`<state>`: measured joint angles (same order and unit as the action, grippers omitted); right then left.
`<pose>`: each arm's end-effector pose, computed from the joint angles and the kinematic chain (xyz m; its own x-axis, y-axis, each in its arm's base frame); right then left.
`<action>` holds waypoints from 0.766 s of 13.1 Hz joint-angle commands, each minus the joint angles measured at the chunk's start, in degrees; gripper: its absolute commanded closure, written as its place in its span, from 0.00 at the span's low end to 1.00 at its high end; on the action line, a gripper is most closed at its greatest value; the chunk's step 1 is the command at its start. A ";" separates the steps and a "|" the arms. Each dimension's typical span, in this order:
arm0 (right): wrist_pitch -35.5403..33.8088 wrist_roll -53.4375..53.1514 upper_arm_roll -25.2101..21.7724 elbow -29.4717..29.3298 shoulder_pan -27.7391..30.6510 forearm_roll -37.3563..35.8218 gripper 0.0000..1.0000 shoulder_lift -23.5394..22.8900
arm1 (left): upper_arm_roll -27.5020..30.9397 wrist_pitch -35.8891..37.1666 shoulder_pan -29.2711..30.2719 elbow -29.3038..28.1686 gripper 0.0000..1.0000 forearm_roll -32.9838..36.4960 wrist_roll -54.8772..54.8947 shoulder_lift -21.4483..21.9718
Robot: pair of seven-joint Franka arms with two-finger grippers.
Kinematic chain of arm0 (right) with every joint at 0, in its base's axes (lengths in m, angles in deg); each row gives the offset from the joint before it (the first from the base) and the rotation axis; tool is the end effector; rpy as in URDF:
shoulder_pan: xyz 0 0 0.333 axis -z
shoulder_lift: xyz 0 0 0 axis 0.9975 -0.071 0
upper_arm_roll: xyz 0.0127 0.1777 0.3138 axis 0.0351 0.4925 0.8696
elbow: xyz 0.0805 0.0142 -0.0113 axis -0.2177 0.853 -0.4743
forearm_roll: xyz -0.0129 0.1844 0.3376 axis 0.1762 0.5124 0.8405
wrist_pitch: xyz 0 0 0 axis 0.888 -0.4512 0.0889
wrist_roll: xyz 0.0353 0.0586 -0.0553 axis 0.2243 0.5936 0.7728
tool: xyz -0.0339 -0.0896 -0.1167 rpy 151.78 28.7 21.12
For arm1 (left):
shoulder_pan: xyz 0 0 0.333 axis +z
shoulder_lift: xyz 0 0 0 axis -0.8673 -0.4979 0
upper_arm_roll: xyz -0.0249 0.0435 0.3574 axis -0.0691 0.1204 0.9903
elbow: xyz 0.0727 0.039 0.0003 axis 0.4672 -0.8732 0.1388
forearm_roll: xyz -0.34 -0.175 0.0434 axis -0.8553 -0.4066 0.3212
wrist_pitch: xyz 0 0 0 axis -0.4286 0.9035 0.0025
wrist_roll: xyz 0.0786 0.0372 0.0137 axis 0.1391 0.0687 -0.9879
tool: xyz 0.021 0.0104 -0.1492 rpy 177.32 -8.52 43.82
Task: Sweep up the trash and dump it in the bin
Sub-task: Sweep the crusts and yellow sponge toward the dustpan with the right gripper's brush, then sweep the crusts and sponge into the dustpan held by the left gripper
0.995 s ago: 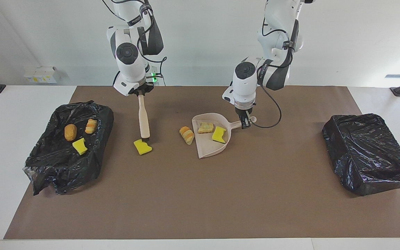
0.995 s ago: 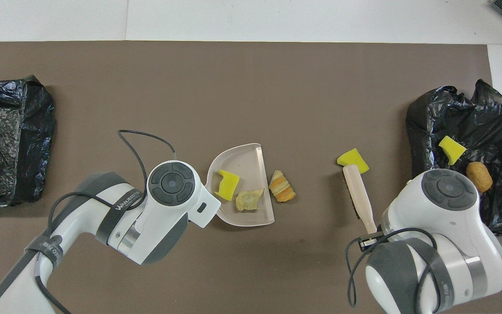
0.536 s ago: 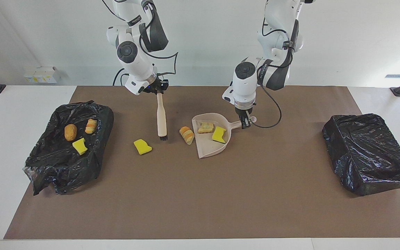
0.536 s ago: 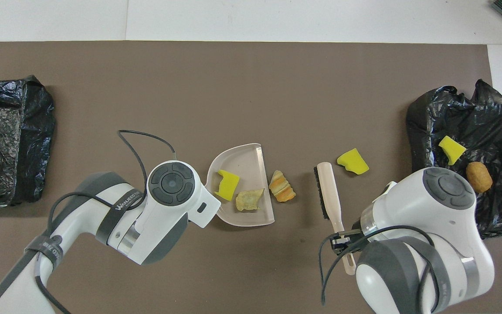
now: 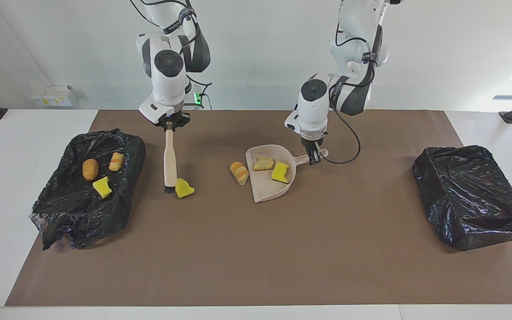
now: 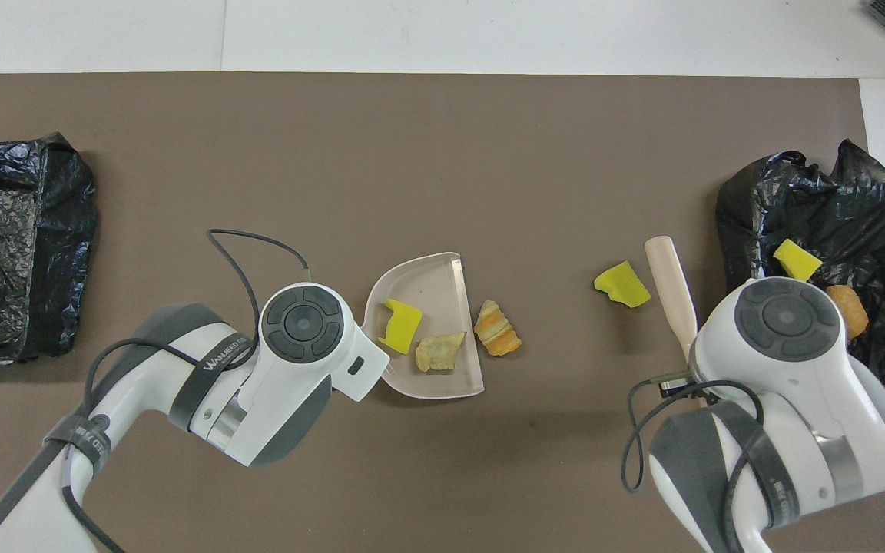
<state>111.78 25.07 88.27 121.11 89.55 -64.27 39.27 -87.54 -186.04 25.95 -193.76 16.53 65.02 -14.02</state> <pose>0.4336 0.0573 0.4205 0.9680 0.0953 -0.2323 0.1568 -0.9520 0.2629 0.4553 -0.2878 0.3532 0.0880 -0.9855 -0.1450 -0.9961 -0.0883 -0.0046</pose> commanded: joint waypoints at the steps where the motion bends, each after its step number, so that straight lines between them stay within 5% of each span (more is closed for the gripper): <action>1: 3.85 2.26 0.46 0.26 4.02 -2.68 1.00 -4.22 | 0.64 -1.28 -1.22 -2.41 1.00 -0.31 -0.97 1.55; 4: 5.10 2.52 0.89 2.20 4.30 -0.67 1.00 -4.50 | 0.55 -1.28 -1.22 -2.50 1.00 -0.40 -1.06 1.64; 10: 4.04 8.93 0.89 3.87 -5.98 19.44 1.00 -3.71 | 0.55 -1.28 -1.31 -2.50 1.00 -0.40 -1.15 1.64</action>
<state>116.15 30.47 89.10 123.60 85.52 -49.35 33.79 -87.57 -186.04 25.91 -193.84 16.53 64.80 -13.97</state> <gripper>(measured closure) 0.736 0.687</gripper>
